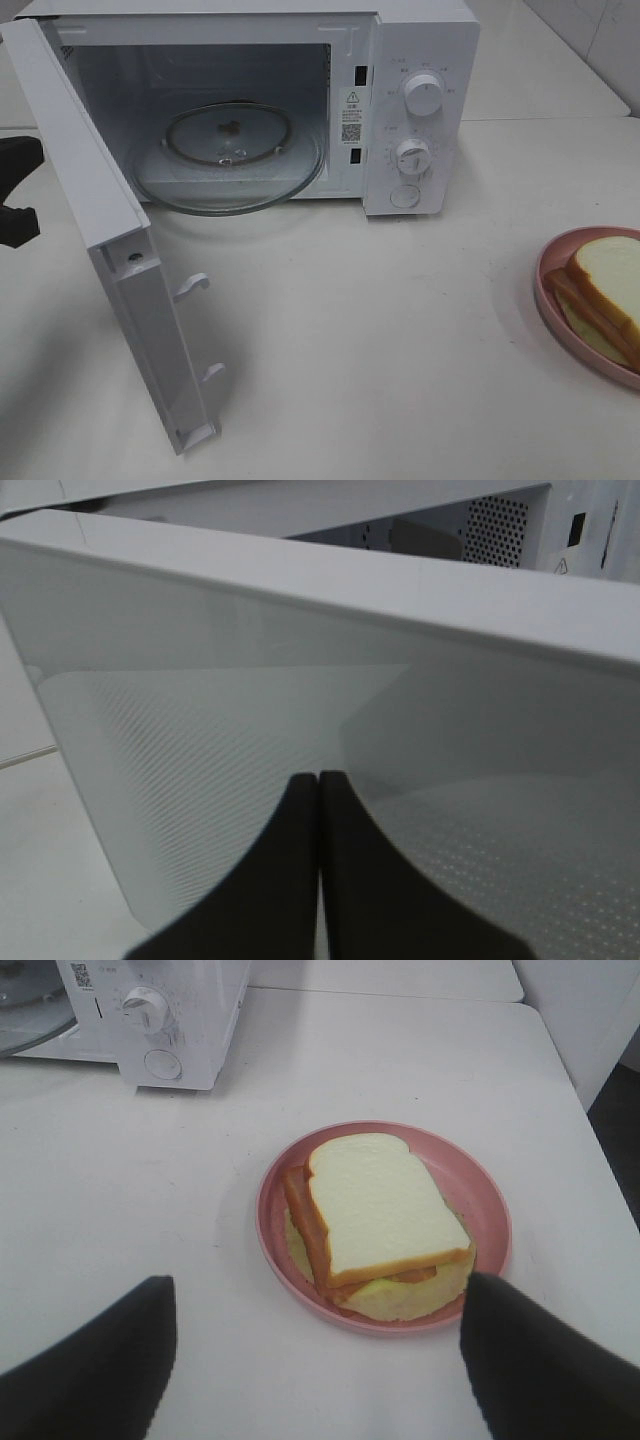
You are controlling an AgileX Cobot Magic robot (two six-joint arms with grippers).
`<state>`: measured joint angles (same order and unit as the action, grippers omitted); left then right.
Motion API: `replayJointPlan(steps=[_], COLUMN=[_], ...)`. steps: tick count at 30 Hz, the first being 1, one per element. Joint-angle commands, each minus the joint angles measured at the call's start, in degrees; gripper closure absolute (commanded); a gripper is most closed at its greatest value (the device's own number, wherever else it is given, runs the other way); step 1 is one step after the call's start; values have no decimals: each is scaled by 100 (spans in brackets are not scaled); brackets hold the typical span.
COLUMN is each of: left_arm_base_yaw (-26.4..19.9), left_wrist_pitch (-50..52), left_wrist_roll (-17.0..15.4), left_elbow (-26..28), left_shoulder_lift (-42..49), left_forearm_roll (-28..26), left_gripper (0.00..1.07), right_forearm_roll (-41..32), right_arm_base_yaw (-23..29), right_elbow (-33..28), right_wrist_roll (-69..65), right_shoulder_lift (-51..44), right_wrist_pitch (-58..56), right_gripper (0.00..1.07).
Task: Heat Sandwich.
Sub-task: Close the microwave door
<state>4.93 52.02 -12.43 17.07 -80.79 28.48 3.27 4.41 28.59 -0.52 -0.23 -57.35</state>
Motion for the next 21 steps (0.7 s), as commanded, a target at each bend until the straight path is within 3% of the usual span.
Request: replayJointPlan(steps=[1,8,9,14,17,21], left_arm_base_yaw=[292,796,974,1467,1822,2086], left_wrist_pitch=[149,252,338,453,470,464], left_wrist_roll=[281,647,837,1186,1318,1438], left_elbow=[40,46,46,69,223,413], left_shoulder_lift=[-149,-424,-521,-739,-934,-1089], left_forearm_roll=[-441,-1272,-1581,-2286,-2848,-3151], left_gripper=[107,107,107,107,107,107], right_forearm_roll=[17,17,17,17,17,17], right_arm_base_yaw=[-46,-46,-46,-46,-46,-46], right_elbow=[-11,-11,-11,-11,-11,-11], right_wrist_roll=[-52,-52,-52,-57,-57,-57], right_shoulder_lift=[-155,-155,-155,-155,-155,-155], right_wrist_pitch=[46,46,46,46,46,46], right_gripper=[32,32,32,32,32,32])
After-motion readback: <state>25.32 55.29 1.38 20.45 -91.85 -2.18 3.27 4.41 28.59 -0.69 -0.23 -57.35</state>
